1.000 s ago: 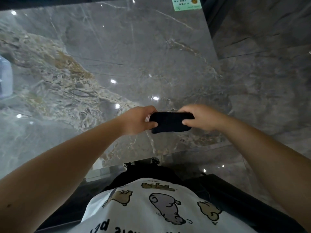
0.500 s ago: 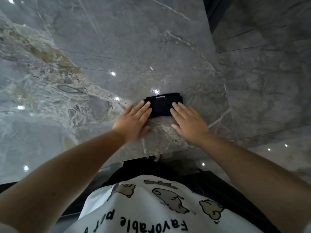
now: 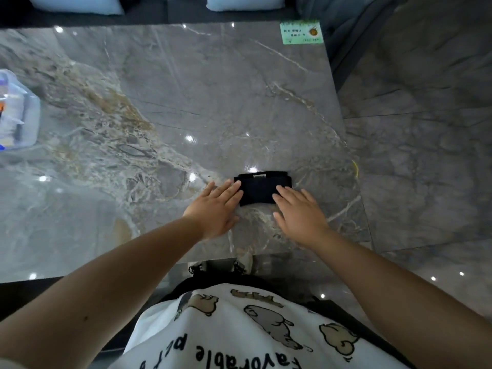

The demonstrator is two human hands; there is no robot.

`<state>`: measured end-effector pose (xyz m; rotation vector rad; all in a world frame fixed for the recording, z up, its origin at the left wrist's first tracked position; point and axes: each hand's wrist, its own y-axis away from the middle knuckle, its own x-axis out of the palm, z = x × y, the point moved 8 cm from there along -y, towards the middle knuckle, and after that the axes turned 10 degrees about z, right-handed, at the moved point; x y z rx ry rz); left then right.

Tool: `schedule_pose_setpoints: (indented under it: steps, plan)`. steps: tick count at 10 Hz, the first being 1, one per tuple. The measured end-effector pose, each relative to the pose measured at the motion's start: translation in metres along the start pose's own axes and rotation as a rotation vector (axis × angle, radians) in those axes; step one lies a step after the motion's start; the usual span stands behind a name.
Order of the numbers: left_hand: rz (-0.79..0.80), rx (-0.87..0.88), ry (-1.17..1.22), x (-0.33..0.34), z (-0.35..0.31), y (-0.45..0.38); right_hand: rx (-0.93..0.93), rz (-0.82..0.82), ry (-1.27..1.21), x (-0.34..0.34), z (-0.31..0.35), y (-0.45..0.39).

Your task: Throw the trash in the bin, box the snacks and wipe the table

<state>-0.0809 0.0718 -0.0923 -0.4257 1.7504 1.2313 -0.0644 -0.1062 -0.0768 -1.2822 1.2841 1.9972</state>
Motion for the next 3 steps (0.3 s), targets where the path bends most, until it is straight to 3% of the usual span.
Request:
schedule_pose_setpoints:
  steps: [3]
  plan:
    - [-0.044, -0.218, 0.22, -0.01, 0.032, 0.035, -0.019, -0.24, -0.057, -0.053, 0.012, -0.004]
